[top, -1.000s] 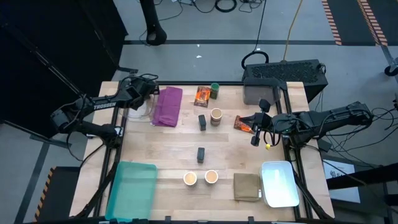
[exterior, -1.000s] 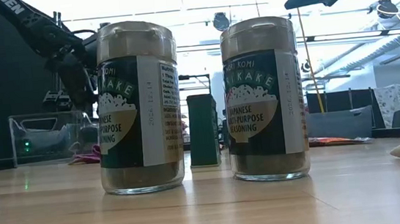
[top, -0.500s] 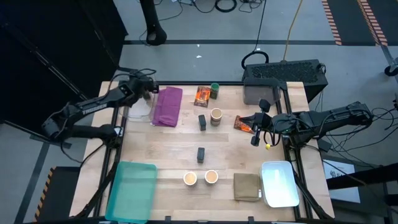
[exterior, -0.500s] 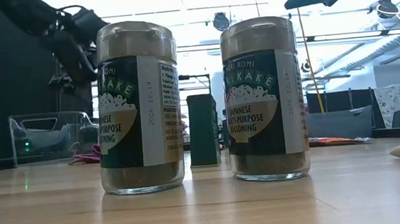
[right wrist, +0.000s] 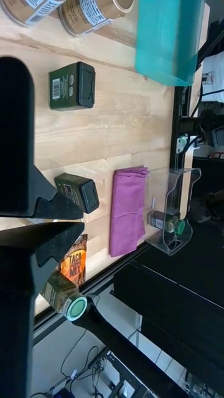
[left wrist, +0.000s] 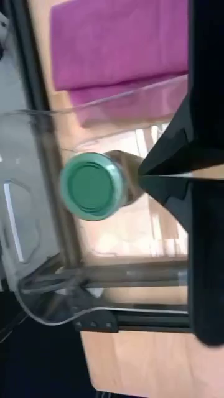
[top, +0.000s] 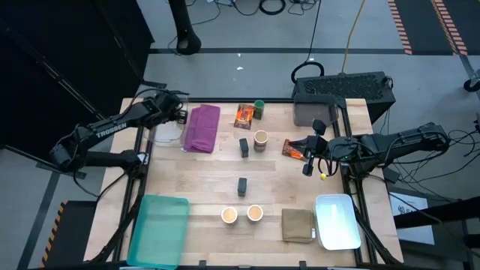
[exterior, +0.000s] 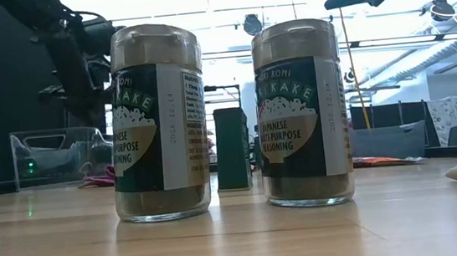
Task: Sort spices by type
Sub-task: Put the bottom green seasoning bottle into the transparent bin, then put the top golden seasoning bottle into the white bin
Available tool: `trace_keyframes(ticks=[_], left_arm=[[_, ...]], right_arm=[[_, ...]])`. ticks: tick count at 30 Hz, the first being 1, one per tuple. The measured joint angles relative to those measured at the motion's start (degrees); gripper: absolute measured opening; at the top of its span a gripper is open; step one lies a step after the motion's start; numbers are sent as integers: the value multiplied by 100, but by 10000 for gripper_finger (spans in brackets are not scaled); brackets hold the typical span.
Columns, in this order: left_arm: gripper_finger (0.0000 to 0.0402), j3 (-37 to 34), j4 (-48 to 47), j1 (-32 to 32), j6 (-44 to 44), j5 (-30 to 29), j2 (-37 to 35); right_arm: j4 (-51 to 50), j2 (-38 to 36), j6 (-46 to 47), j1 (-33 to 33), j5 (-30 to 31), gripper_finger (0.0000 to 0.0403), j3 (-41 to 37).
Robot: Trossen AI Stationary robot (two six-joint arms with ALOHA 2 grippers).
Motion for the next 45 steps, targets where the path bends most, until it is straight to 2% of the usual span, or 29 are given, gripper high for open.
trace_keyframes(ticks=[11,17,24,32,35,38,45], left_arm=[[5,-2,-36,0,84,190,475],[5,-2,251,11,98,-133,780],[5,-2,333,110,111,-509,818],[5,-2,329,121,88,-278,818],[5,-7,323,-82,79,-273,772],[4,-7,328,-520,-65,-567,602],[4,-4,480,-2165,-144,-2042,-4]], right_arm=[[-5,2,-20,2,2,0,0],[-5,1,-20,0,2,0,0],[-7,1,-20,1,2,0,0],[-7,1,-59,1,2,0,0],[-7,2,-61,2,2,0,0],[-7,0,-76,1,2,0,0],[-7,2,14,2,2,0,0]])
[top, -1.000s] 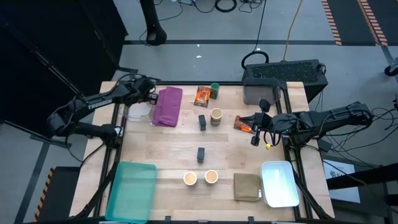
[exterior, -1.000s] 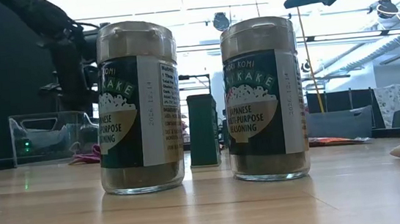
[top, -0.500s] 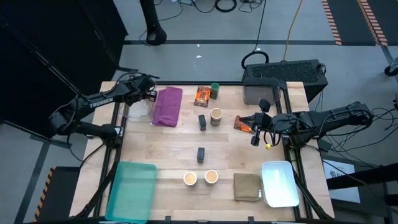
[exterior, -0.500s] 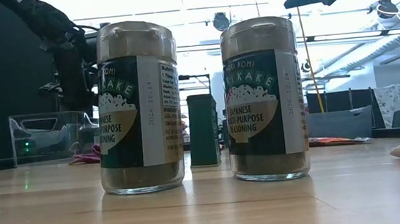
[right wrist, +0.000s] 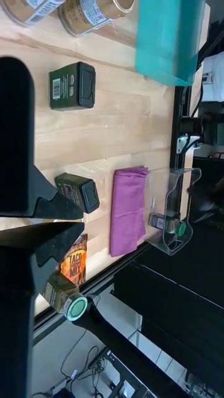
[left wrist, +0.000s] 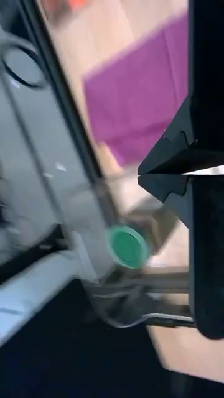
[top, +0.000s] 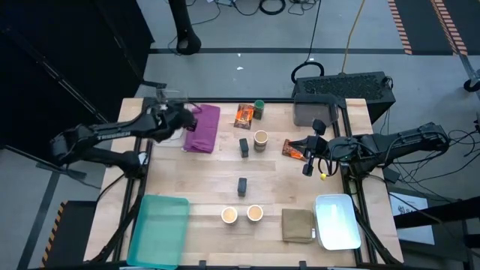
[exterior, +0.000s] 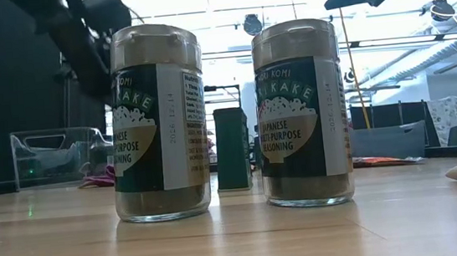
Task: Sort spices by type
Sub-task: Put the top golden seasoning bottle into the white bin
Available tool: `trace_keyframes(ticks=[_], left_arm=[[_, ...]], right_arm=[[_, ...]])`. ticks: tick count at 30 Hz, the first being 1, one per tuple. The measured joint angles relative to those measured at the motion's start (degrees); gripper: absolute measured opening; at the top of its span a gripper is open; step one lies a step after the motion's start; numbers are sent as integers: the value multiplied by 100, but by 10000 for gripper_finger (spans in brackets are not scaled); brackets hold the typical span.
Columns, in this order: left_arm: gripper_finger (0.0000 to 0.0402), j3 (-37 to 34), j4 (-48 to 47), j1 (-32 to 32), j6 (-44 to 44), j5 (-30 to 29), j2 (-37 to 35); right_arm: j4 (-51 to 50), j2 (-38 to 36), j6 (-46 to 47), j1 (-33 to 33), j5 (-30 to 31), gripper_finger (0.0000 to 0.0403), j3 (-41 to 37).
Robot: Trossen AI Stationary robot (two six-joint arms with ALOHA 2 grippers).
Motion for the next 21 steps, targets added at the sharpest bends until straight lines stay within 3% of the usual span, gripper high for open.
trace_keyframes(ticks=[3,11,17,21], left_arm=[[4,64,181,-645,457,-266,-269],[9,166,1396,-2557,1421,-105,-617],[10,162,1610,-3744,1342,-80,-594],[10,120,1597,-4326,1192,-59,-509]], right_arm=[[0,4,30,0,1,0,0],[0,4,169,0,6,0,0],[4,40,423,-3,58,0,0],[4,155,773,-4,493,0,0]])
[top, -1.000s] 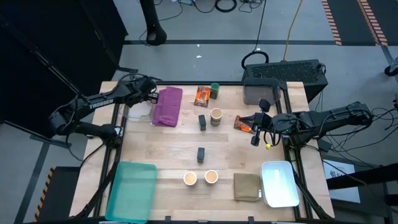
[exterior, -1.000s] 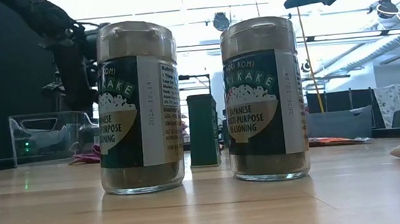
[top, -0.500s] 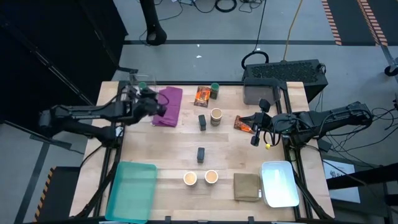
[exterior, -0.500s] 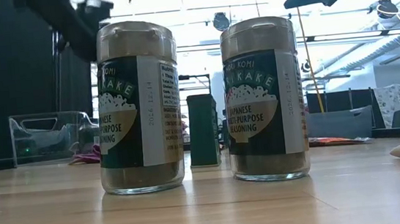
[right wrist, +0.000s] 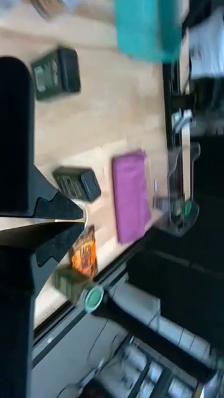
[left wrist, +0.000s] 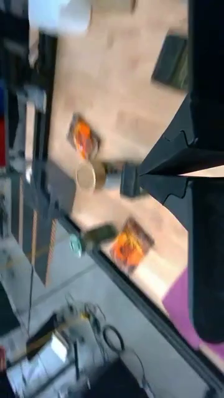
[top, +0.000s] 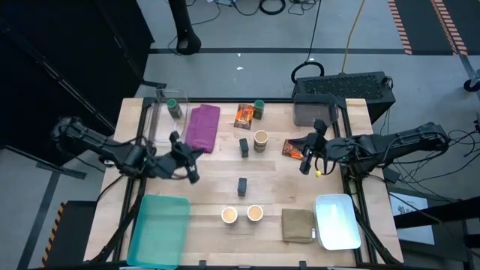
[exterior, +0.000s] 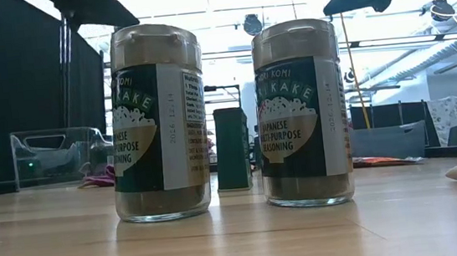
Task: Sort spices by type
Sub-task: Put the top golden seasoning bottle into the white bin
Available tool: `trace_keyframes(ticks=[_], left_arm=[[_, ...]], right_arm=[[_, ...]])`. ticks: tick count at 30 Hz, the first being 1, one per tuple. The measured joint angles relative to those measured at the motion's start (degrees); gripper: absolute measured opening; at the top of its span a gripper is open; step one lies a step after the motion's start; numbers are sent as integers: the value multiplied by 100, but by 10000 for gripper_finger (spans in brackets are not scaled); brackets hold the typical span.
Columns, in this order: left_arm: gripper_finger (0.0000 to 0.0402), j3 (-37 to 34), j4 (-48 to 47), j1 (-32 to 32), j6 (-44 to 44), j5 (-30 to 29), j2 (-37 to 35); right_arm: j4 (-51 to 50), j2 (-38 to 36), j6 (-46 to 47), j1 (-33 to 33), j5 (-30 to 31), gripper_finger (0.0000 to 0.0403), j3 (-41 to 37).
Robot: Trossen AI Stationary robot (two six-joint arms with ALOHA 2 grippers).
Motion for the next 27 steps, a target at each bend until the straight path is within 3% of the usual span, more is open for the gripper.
trace_keyframes(ticks=[5,14,17,22,27], left_arm=[[10,0,-9,-509,-34,-9,285],[11,0,-15,-870,241,-198,733],[11,0,-25,-914,607,-248,693],[11,0,-25,-912,1204,-649,282],[11,0,-43,-912,1739,-1322,-247]], right_arm=[[-1,258,524,1,226,0,0],[184,977,1516,1,207,0,103],[26,1270,1528,1,202,0,535],[-1076,1791,1783,-170,203,0,1659],[-2028,2331,2115,-491,203,0,2618]])
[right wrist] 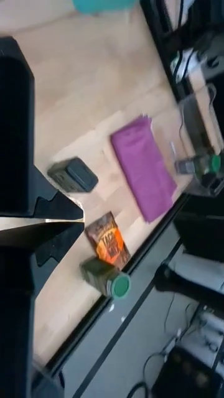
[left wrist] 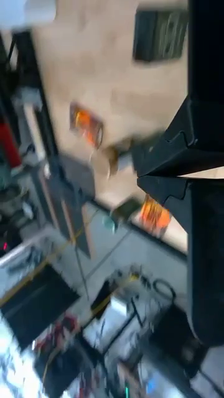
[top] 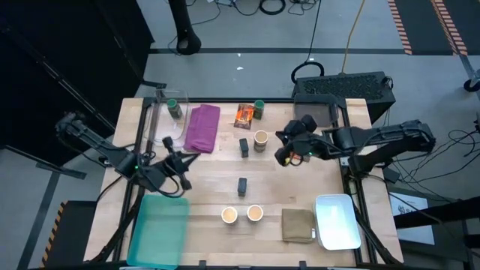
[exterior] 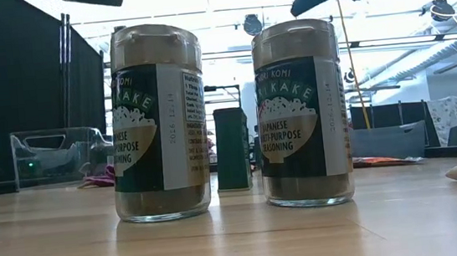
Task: Sort spices by type
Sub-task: Put the top golden seasoning bottle into the white bin
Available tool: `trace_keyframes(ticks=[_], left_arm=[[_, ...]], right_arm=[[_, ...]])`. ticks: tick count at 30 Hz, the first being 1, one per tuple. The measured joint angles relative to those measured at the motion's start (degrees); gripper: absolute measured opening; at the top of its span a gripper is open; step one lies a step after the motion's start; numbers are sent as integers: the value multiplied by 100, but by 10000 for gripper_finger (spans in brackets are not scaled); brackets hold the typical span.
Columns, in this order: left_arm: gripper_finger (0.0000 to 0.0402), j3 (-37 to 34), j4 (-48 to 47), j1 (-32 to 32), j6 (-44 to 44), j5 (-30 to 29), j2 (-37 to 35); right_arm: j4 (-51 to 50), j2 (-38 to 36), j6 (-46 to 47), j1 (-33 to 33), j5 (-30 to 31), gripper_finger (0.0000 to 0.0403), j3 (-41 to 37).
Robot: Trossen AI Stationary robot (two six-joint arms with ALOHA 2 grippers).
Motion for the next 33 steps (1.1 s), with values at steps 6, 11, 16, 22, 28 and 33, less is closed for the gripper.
trace_keyframes(ticks=[6,11,16,22,28,33], left_arm=[[11,0,-745,4,-474,-246,-250],[11,0,-1203,4,-872,-406,-260],[11,0,-1437,7,-899,-376,-260],[11,0,-1500,9,-903,-376,-261],[11,0,-1530,9,-906,-367,-261],[11,0,-1533,9,-906,-355,-261]], right_arm=[[-416,648,136,-509,-577,0,575],[-516,1196,288,-982,-1333,0,661],[-511,1544,202,-1416,-1510,0,661],[-412,1714,110,-1659,-1506,3,663],[-179,1827,416,-1691,-1526,62,667],[-176,2100,652,-1691,-1808,157,665]])
